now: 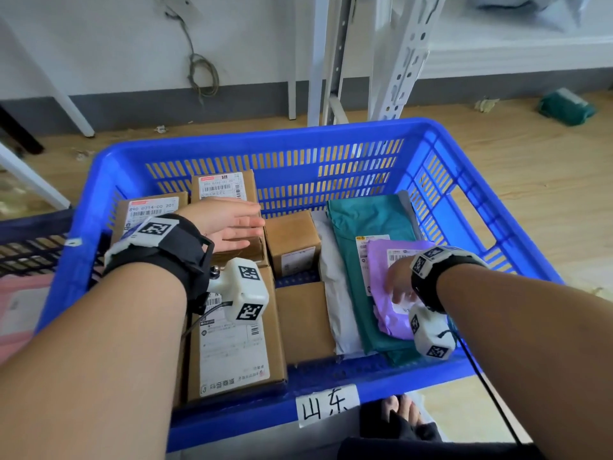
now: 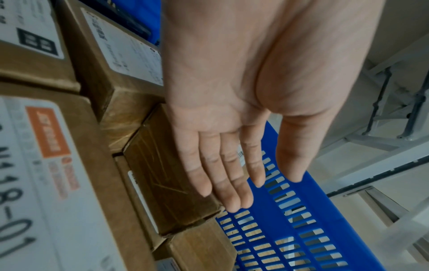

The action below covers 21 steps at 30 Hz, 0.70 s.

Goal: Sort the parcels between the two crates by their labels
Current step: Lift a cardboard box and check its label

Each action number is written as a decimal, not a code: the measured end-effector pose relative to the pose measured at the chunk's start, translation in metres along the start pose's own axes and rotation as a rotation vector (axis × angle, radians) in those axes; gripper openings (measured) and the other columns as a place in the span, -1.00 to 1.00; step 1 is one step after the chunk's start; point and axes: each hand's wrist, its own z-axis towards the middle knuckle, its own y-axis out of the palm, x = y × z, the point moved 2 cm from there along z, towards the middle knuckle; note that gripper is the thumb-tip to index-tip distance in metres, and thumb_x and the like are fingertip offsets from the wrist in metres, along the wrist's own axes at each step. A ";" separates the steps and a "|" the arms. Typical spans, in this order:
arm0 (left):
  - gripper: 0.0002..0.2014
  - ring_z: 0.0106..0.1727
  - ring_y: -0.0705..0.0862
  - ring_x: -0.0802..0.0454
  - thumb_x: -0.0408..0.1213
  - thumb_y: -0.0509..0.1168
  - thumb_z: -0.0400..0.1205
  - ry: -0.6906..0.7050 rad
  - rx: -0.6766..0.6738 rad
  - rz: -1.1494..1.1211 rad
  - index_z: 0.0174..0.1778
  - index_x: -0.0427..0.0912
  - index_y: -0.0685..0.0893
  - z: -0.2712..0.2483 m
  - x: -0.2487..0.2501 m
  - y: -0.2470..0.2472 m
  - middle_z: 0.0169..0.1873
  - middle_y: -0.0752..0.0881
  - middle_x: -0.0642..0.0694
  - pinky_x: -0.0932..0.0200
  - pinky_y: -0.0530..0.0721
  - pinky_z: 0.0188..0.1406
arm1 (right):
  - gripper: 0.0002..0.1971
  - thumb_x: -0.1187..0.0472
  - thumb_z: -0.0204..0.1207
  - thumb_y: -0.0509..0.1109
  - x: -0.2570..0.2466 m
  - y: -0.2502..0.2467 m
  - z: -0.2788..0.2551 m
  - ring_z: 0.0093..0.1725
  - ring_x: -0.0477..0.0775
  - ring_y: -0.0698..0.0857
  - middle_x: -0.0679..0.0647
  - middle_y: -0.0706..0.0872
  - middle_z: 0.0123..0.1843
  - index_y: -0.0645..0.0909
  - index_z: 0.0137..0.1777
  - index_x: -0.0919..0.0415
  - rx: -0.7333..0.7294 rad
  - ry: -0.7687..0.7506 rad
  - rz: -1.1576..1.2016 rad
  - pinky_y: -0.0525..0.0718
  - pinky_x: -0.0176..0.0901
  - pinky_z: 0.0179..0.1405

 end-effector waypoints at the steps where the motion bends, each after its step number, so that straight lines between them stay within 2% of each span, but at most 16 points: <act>1: -0.64 0.02 0.77 -0.02 -0.21 0.35 0.64 0.000 0.003 -0.001 0.36 -0.13 0.57 -0.001 0.000 -0.001 0.06 0.79 -0.15 0.09 0.68 0.00 | -0.66 0.15 0.12 0.58 -0.004 -0.005 -0.003 -0.08 0.21 0.81 0.19 0.84 -0.10 0.81 -0.09 0.26 0.004 0.007 0.003 0.73 0.18 0.14; 2: -0.65 0.01 0.77 -0.01 -0.21 0.34 0.64 0.001 0.007 0.000 0.36 -0.14 0.57 -0.002 0.000 -0.003 0.05 0.79 -0.15 0.10 0.68 -0.02 | -0.89 0.19 0.18 0.54 -0.003 -0.009 0.002 -0.15 0.21 0.83 0.15 0.83 -0.32 0.80 -0.38 0.23 0.057 0.005 0.013 0.76 0.18 0.09; 3: -0.65 0.00 0.77 -0.01 -0.21 0.33 0.65 0.002 0.014 0.003 0.36 -0.14 0.57 -0.004 0.000 -0.004 0.04 0.79 -0.14 0.11 0.68 -0.03 | -0.75 0.19 0.27 0.49 -0.004 -0.014 0.007 -0.20 0.17 0.82 0.07 0.76 -0.51 0.72 -0.61 0.19 0.112 -0.003 0.055 0.75 0.12 0.10; 4: -0.66 0.01 0.77 -0.01 -0.22 0.33 0.65 0.005 0.023 0.007 0.36 -0.15 0.58 -0.006 0.000 -0.005 0.04 0.79 -0.14 0.11 0.68 -0.03 | -0.61 0.18 0.36 0.42 -0.007 -0.019 0.001 -0.21 0.12 0.81 0.02 0.69 -0.60 0.66 -0.71 0.17 0.145 -0.015 0.017 0.73 0.06 0.15; 5: -0.66 0.03 0.76 -0.01 -0.22 0.33 0.65 0.010 0.032 0.011 0.35 -0.15 0.57 -0.008 0.001 -0.007 0.04 0.78 -0.15 0.10 0.68 -0.01 | -0.60 0.16 0.41 0.37 -0.014 -0.025 -0.004 -0.18 0.10 0.80 0.03 0.68 -0.57 0.66 -0.67 0.19 0.225 -0.028 0.055 0.72 0.00 0.16; 6: -0.66 0.05 0.76 -0.02 -0.23 0.33 0.66 0.015 0.042 0.012 0.36 -0.16 0.57 -0.010 0.003 -0.008 0.06 0.78 -0.16 0.10 0.68 0.01 | -0.66 0.15 0.44 0.35 -0.020 -0.030 -0.011 -0.17 0.11 0.79 0.06 0.71 -0.48 0.69 -0.54 0.22 0.292 -0.038 0.114 0.72 -0.05 0.12; 7: -0.65 0.06 0.75 -0.03 -0.23 0.33 0.66 0.021 0.053 0.014 0.36 -0.17 0.56 -0.012 0.004 -0.011 0.07 0.77 -0.16 0.10 0.68 0.03 | -0.73 0.17 0.46 0.33 -0.026 -0.037 -0.016 -0.24 0.08 0.78 0.07 0.72 -0.41 0.72 -0.41 0.21 0.313 -0.055 0.139 0.74 -0.11 0.02; 8: -0.66 0.05 0.75 -0.03 -0.24 0.33 0.66 0.029 0.065 0.015 0.36 -0.18 0.56 -0.014 0.006 -0.014 0.07 0.76 -0.17 0.10 0.68 0.03 | -0.78 0.19 0.49 0.32 -0.033 -0.041 -0.019 -0.39 -0.04 0.73 0.05 0.72 -0.44 0.74 -0.33 0.16 0.340 -0.099 0.163 0.72 -0.15 -0.08; 9: -0.66 0.02 0.75 -0.03 -0.25 0.33 0.66 0.037 0.077 0.014 0.35 -0.19 0.56 -0.016 0.007 -0.017 0.04 0.76 -0.16 0.10 0.67 0.02 | -0.78 0.20 0.50 0.31 -0.041 -0.044 -0.023 -0.54 -0.18 0.65 0.00 0.69 -0.55 0.70 -0.34 0.12 0.344 -0.119 0.168 0.71 -0.22 -0.18; 10: -0.67 -0.01 0.75 -0.02 -0.25 0.33 0.66 0.045 0.090 0.013 0.34 -0.19 0.57 -0.018 0.008 -0.020 0.01 0.76 -0.16 0.10 0.67 0.01 | -0.80 0.21 0.50 0.33 -0.047 -0.046 -0.026 -0.64 -0.23 0.61 -0.06 0.65 -0.65 0.67 -0.35 0.10 0.363 -0.142 0.212 0.69 -0.29 -0.31; 11: -0.68 -0.04 0.75 -0.02 -0.26 0.33 0.66 0.050 0.105 0.008 0.34 -0.19 0.58 -0.019 0.009 -0.024 -0.01 0.76 -0.16 0.10 0.68 0.00 | -0.84 0.22 0.49 0.35 -0.055 -0.049 -0.031 -0.68 -0.25 0.59 -0.11 0.64 -0.67 0.67 -0.31 0.08 0.362 -0.160 0.281 0.66 -0.35 -0.42; 12: -0.67 -0.06 0.75 -0.02 -0.26 0.34 0.65 0.054 0.120 0.005 0.33 -0.19 0.58 -0.020 0.009 -0.029 -0.03 0.77 -0.15 0.09 0.68 0.00 | -0.89 0.23 0.49 0.36 -0.061 -0.051 -0.032 -0.68 -0.23 0.59 -0.08 0.67 -0.63 0.70 -0.23 0.09 0.372 -0.184 0.316 0.64 -0.39 -0.44; 14: -0.68 -0.10 0.75 -0.02 -0.27 0.35 0.65 0.062 0.146 0.000 0.32 -0.19 0.59 -0.022 0.007 -0.036 -0.05 0.77 -0.15 0.09 0.68 -0.01 | -0.84 0.23 0.50 0.33 -0.074 -0.060 -0.038 -0.64 -0.20 0.57 0.04 0.77 -0.39 0.76 -0.09 0.19 0.409 -0.244 0.320 0.64 -0.32 -0.33; 16: -0.70 -0.11 0.74 -0.02 -0.26 0.36 0.64 0.065 0.164 -0.001 0.29 -0.19 0.59 -0.025 0.006 -0.044 -0.06 0.77 -0.16 0.09 0.68 -0.01 | -0.80 0.22 0.53 0.31 -0.088 -0.069 -0.043 -0.59 -0.19 0.58 0.14 0.81 -0.23 0.76 -0.06 0.24 0.435 -0.298 0.376 0.64 -0.30 -0.31; 18: -0.77 -0.12 0.73 -0.02 -0.27 0.35 0.65 0.059 0.185 0.001 0.21 -0.17 0.62 -0.028 0.005 -0.051 -0.02 0.76 -0.19 0.09 0.67 0.03 | -0.82 0.22 0.54 0.33 -0.101 -0.079 -0.046 -0.49 -0.09 0.63 0.14 0.81 -0.23 0.75 -0.06 0.26 0.462 -0.350 0.454 0.69 -0.24 -0.27; 21: -0.93 -0.11 0.71 -0.02 -0.30 0.31 0.67 0.031 0.222 -0.013 0.04 -0.14 0.64 -0.030 0.002 -0.060 0.04 0.71 -0.22 0.11 0.65 0.02 | -0.86 0.18 0.58 0.36 -0.117 -0.092 -0.046 -0.29 0.07 0.73 0.15 0.80 -0.19 0.70 -0.10 0.23 0.446 -0.398 0.606 0.76 -0.08 -0.10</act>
